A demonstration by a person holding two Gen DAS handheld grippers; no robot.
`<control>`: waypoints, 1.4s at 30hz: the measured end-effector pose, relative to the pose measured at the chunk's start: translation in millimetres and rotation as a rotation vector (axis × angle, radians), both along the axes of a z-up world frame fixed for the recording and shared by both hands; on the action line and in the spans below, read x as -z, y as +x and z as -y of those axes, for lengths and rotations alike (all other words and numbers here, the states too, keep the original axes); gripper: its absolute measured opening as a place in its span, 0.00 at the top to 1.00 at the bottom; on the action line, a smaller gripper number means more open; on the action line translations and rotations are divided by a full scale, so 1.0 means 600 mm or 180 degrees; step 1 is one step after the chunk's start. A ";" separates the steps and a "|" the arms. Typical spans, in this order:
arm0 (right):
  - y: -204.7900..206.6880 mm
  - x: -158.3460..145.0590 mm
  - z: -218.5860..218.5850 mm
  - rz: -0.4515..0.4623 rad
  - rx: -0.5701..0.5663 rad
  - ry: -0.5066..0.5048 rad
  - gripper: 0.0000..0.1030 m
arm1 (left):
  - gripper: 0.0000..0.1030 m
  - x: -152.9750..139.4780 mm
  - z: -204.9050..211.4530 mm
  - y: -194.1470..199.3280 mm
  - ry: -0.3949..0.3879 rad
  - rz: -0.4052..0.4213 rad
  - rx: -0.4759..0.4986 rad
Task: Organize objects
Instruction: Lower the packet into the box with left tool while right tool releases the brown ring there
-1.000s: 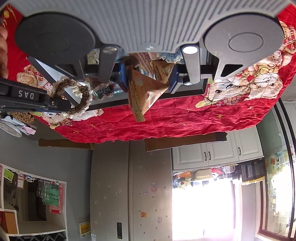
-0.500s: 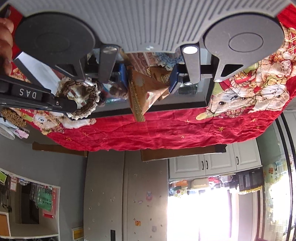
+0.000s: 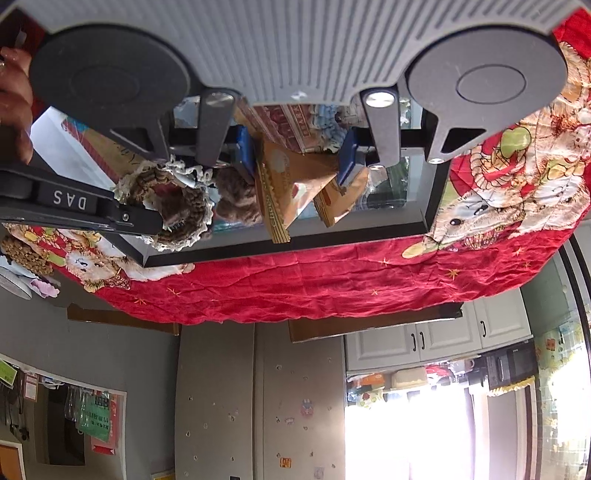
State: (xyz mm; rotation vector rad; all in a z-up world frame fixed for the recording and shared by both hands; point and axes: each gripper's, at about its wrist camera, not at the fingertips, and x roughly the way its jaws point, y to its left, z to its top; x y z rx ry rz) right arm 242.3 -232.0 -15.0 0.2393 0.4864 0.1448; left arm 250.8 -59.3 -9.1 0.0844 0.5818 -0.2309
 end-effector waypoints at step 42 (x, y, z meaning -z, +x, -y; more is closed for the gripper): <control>-0.013 -0.003 0.000 0.0032 0.0193 -0.0230 0.56 | 0.22 0.017 0.018 -0.008 0.0263 0.0081 0.0002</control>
